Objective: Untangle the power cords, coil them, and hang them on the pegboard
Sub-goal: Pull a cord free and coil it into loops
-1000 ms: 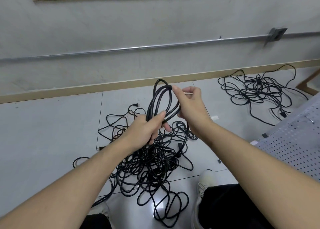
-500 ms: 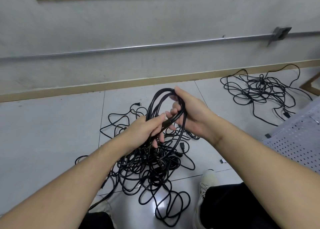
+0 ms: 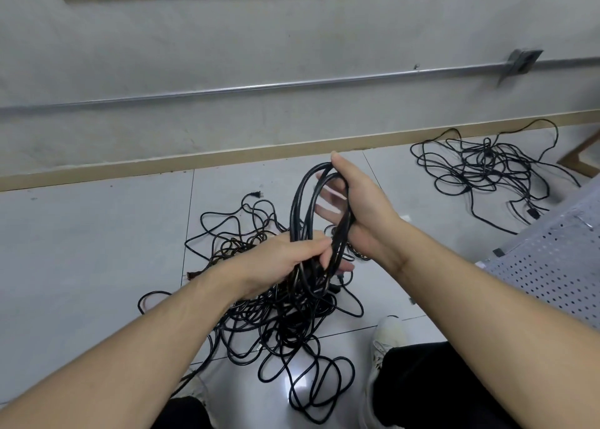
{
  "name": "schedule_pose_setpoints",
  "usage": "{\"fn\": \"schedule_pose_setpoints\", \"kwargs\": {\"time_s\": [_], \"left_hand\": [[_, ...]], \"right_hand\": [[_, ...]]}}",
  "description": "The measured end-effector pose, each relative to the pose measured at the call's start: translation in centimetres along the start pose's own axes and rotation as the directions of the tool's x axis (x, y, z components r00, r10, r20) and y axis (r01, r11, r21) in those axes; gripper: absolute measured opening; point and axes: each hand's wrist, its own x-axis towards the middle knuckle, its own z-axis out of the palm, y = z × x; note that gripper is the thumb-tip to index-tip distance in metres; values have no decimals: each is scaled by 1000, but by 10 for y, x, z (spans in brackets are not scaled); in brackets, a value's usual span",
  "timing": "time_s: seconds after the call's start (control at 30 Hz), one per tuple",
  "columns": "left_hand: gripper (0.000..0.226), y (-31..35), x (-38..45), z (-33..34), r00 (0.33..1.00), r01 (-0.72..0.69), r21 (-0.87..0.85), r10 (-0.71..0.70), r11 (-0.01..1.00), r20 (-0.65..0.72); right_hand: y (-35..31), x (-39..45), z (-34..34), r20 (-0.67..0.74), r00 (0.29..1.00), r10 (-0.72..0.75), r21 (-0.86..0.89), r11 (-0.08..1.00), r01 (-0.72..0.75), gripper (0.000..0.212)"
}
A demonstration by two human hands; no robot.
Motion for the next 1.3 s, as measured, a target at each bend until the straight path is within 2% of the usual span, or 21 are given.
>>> {"fn": "schedule_pose_setpoints", "kwargs": {"time_s": [0.1,0.17,0.27,0.37,0.5,0.73,0.8,0.87,0.9,1.03,1.1,1.17,1.23,1.3], "left_hand": [[31,1,2,7,1000,-20,-136,17,991,-19],[25,-1,2,10,1000,-20,-278,16,961,-16],[19,-6,0,12,1000,-5,-469,17,883,22],[19,-8,0,9,997,-7,-532,49,846,66],[29,-8,0,9,997,26,-503,17,864,81],[59,-6,4,12,995,100,-440,-81,892,61],[61,-8,5,12,994,107,-432,-88,895,66],[59,-8,6,11,995,99,-421,-83,901,57],[58,-9,7,11,996,93,-419,-78,903,53],[29,-14,3,8,1000,18,-416,-20,909,0],[22,-16,0,6,999,4,-445,12,896,33],[20,-17,0,6,998,1,-461,27,887,55],[21,-18,1,9,999,-24,-452,34,892,14],[24,-15,1,10,998,-62,-472,57,879,-26]], "right_hand": [[-6,-2,0,145,989,39,221,973,-71,53],[-9,-3,1,136,990,39,292,953,-78,51],[-10,0,6,64,996,54,292,954,-71,49],[-9,3,9,75,993,90,260,960,-106,41],[-10,-3,13,146,981,125,240,958,-157,42],[-5,-7,9,168,982,83,257,958,-125,30],[-7,-7,9,169,979,118,262,952,-160,44],[-7,-5,10,168,978,121,272,948,-164,63],[-6,-3,11,148,984,105,291,946,-144,65],[-1,11,14,16,997,72,418,906,-72,30],[2,16,12,3,995,104,422,901,-96,29],[4,18,13,12,993,117,404,908,-112,31],[5,15,13,46,995,88,394,914,-99,34],[8,11,7,149,986,70,339,934,-117,56]]}}
